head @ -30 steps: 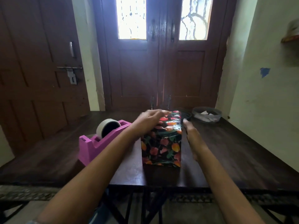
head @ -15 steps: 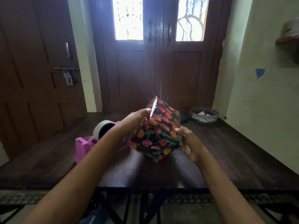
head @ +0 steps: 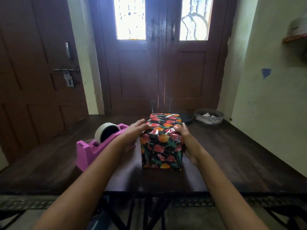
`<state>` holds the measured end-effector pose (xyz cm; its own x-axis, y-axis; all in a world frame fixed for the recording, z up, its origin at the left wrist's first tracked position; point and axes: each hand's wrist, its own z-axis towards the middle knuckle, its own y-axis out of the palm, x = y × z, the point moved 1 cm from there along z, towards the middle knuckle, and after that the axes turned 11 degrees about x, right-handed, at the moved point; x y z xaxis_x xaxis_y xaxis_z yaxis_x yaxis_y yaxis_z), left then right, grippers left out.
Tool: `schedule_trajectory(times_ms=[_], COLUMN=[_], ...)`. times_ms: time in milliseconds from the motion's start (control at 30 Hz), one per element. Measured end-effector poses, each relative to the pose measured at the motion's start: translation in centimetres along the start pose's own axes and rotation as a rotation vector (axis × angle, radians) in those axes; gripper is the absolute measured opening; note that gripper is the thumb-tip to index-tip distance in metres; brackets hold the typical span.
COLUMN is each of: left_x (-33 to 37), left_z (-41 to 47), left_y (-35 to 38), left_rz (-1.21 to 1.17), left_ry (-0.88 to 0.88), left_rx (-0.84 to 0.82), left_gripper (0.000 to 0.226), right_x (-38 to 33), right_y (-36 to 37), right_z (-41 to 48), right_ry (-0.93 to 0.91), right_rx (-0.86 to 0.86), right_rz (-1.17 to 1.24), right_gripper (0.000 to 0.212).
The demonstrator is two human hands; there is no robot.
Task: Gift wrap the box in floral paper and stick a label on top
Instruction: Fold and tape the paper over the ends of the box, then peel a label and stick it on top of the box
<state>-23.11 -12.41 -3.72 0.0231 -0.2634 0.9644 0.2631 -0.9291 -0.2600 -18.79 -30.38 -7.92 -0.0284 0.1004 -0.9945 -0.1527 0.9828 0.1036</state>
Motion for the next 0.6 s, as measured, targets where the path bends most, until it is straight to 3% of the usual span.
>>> schedule_trajectory(times_ms=[133,300,400,467,533,600], left_x=[-1.4,-2.0,-1.1,0.1,1.6,3.7], left_z=[-0.6,-0.5,-0.5,0.1,0.8,1.7], left_y=[0.0,-0.8,-1.0,-1.4,-2.0,-1.7], left_rz=[-0.153,-0.125,-0.049,0.141,0.297,0.269], left_ry=[-0.16,-0.166,-0.133,-0.057,0.04,0.114], left_rx=[-0.176,-0.216,-0.173,-0.09,-0.001,0.038], left_gripper=[0.044,0.048,0.035,0.038,0.04,0.042], right_x=[0.3,1.0,1.1,0.8,0.1,-0.9], right_y=[0.2,0.1,0.2,-0.4,-1.4,-3.4], right_z=[0.2,0.7,0.5,0.0,-0.4,0.1], right_ry=[-0.003,0.005,0.025,0.035,0.0,-0.068], right_rx=[-0.055,-0.108,-0.059,-0.033,0.025,0.134], right_rz=[0.104,0.138,0.129,0.073,-0.018,-0.098], right_gripper=[0.085,0.09,0.091,0.08,0.055,0.043])
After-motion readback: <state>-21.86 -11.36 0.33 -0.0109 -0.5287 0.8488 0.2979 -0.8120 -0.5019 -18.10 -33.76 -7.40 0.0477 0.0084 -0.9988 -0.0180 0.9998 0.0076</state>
